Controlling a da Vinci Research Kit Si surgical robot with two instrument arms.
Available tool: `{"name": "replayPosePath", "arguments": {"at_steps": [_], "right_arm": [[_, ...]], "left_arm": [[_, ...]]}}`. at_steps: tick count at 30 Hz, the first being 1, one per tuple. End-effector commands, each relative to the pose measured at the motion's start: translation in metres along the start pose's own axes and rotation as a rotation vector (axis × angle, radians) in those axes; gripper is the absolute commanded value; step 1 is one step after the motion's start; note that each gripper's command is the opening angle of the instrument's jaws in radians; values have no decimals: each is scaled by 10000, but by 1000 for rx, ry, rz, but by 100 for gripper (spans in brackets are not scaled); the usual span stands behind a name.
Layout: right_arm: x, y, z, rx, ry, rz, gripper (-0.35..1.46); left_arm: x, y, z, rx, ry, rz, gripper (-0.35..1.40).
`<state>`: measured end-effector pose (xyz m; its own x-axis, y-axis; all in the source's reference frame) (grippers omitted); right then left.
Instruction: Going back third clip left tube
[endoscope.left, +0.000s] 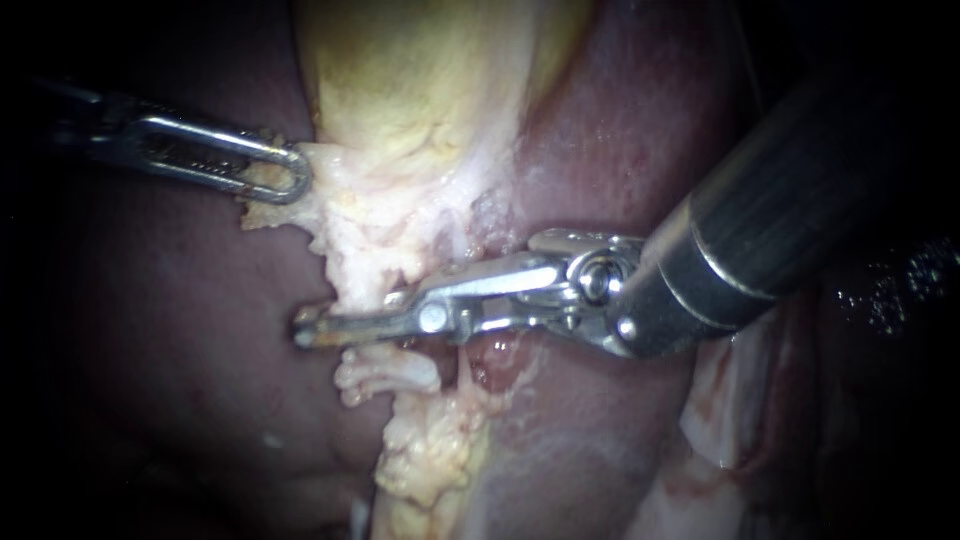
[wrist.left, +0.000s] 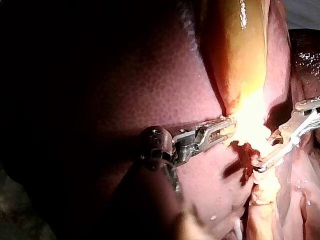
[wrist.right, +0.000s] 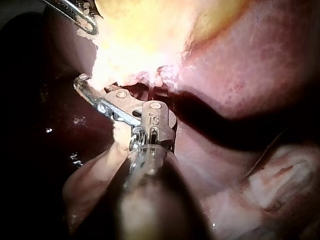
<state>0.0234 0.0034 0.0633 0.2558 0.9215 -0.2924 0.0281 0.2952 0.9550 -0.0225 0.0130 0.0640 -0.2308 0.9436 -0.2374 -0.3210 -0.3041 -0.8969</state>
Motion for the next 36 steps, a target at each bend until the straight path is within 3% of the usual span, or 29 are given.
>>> {"name": "replayPosePath", "arguments": {"at_steps": [1, 4, 8, 12, 20, 24, 36], "right_arm": [[0, 0, 0, 0, 0, 0, -35], [-1, 1, 1, 16, -9, -18, -34], [-4, 6, 6, 23, -6, -57, 19], [-8, 19, 14, 18, -6, -109, 41], [-27, 58, 19, -18, 10, -239, 47], [-29, 71, 15, -53, 25, -324, 49], [-37, 68, -16, -93, 31, -493, 49]], "left_arm": [[0, 1, -1, 1, 0, 0, -35], [0, 1, -1, 1, -1, 0, -35], [0, 1, -1, 1, 0, 0, -35], [0, 1, -1, 1, 0, 0, -35], [0, 3, -1, 1, 0, 0, -35], [-1, 3, -1, 1, 0, 0, -35], [-1, 5, -2, 1, 0, 0, -35]]}}
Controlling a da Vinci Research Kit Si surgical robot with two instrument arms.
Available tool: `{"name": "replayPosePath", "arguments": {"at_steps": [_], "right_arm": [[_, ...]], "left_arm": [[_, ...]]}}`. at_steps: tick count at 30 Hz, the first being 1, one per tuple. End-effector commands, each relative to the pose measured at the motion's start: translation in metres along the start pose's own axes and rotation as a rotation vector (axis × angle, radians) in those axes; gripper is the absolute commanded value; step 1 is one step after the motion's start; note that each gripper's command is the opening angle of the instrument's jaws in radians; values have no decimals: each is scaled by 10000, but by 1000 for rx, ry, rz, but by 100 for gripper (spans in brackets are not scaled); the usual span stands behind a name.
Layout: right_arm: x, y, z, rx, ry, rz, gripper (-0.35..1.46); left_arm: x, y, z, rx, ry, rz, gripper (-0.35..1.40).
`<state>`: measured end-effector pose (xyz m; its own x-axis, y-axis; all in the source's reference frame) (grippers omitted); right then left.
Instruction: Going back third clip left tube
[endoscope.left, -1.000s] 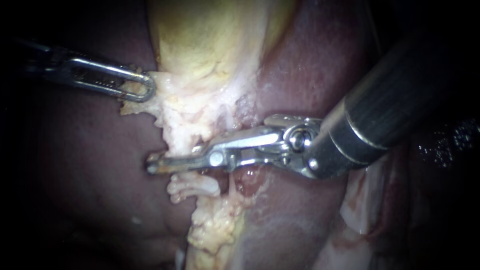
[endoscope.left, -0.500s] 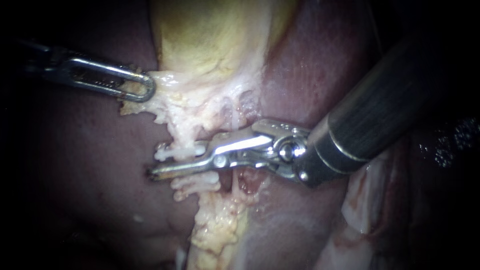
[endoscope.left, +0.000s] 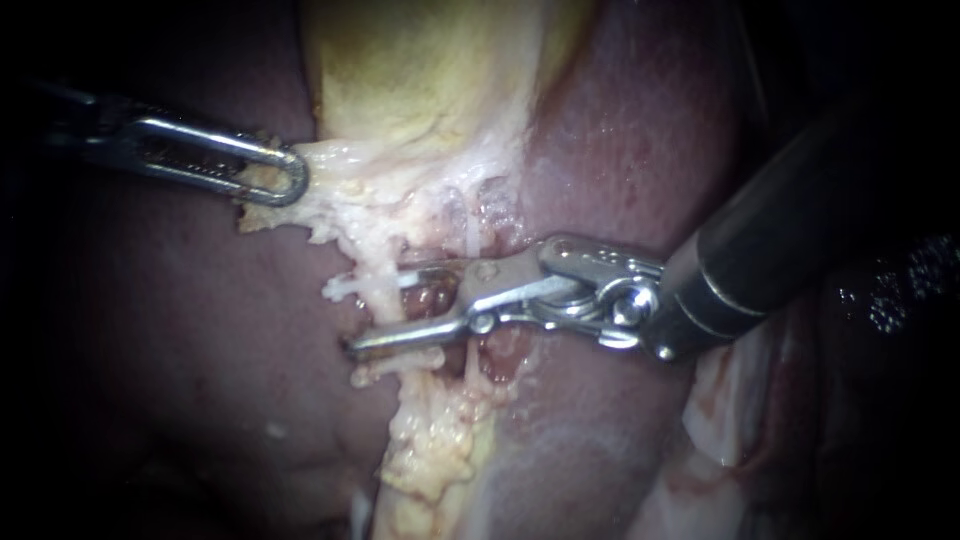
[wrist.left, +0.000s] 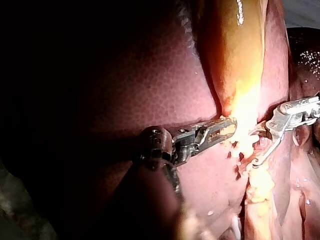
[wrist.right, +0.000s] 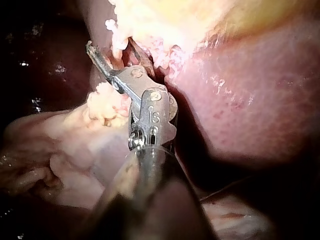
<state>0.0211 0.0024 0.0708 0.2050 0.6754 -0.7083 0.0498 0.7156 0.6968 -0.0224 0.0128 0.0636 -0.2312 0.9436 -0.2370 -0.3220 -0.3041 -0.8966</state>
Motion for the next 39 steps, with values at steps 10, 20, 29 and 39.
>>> {"name": "replayPosePath", "arguments": {"at_steps": [10, 20, 29, 39], "right_arm": [[3, -18, -40, -14, -2, -116, 50], [8, -42, -109, -32, -5, -261, 50], [22, -48, -161, -58, -8, -303, 50], [22, -52, -172, -52, -9, -309, 50]], "left_arm": [[0, 0, -1, -1, 0, 0, -35], [0, 0, -1, -1, 0, 0, -35], [0, 0, -1, -1, 0, 0, -35], [-1, 0, 2, 1, 1, 1, -35]]}}
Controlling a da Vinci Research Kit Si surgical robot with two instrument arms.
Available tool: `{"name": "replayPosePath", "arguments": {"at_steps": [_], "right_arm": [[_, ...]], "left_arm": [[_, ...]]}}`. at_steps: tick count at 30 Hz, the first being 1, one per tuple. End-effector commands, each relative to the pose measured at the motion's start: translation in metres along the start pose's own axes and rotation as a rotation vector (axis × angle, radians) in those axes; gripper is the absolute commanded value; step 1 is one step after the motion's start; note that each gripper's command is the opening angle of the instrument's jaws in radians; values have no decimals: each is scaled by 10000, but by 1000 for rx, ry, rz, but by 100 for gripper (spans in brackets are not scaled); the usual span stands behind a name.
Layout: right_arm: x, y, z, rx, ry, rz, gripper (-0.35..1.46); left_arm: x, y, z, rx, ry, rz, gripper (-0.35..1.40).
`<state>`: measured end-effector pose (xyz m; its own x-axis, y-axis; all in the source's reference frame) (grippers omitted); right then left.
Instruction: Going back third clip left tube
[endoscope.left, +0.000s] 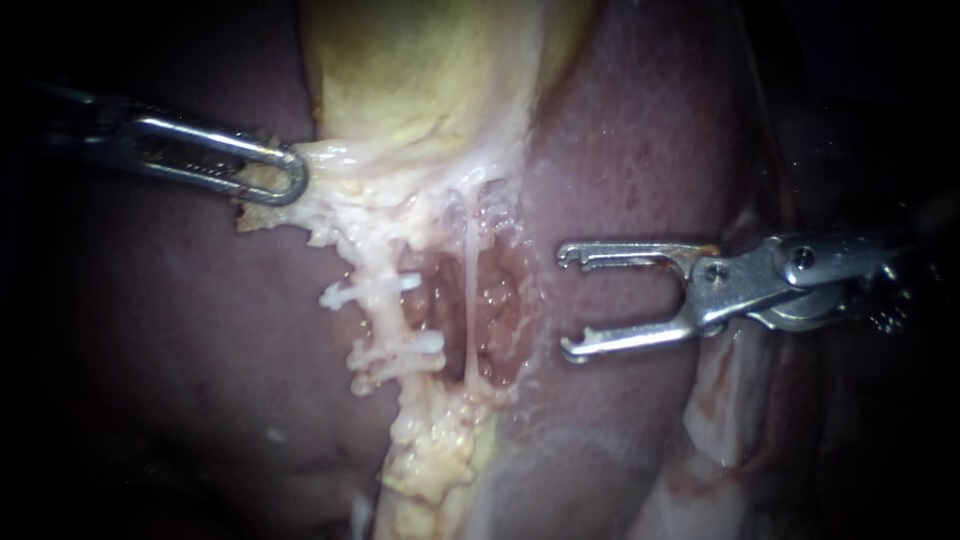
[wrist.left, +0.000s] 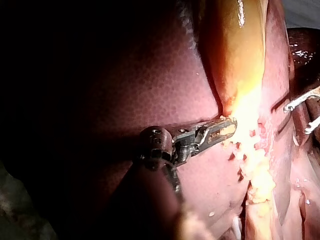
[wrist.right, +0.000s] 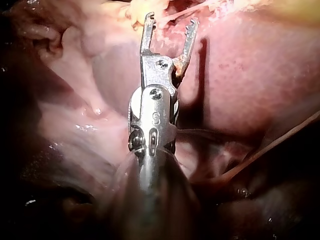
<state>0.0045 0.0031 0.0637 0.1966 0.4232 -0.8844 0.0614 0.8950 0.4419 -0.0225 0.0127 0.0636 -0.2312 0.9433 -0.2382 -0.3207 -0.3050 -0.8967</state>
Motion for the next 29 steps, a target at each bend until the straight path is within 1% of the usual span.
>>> {"name": "replayPosePath", "arguments": {"at_steps": [1, 4, 11, 15, 19, 29], "right_arm": [[0, 0, 0, 0, 0, 0, 50], [0, 0, -1, 0, 0, 0, 50], [-1, -1, -1, 0, 0, 0, 50], [-1, -1, -1, 3, 1, -1, 50], [-1, -1, -1, 3, 1, -1, 50], [1, -4, 1, 6, 1, -1, 50]], "left_arm": [[-1, -1, 3, 3, 1, 0, -35], [-3, -1, 10, 9, 5, 2, -35], [-11, -6, 34, 5, 1, 8, -35], [-13, -8, 42, 2, -2, 11, -35], [-13, -10, 45, 2, -2, 11, -35], [-13, -10, 43, 2, -2, 12, -35]]}}
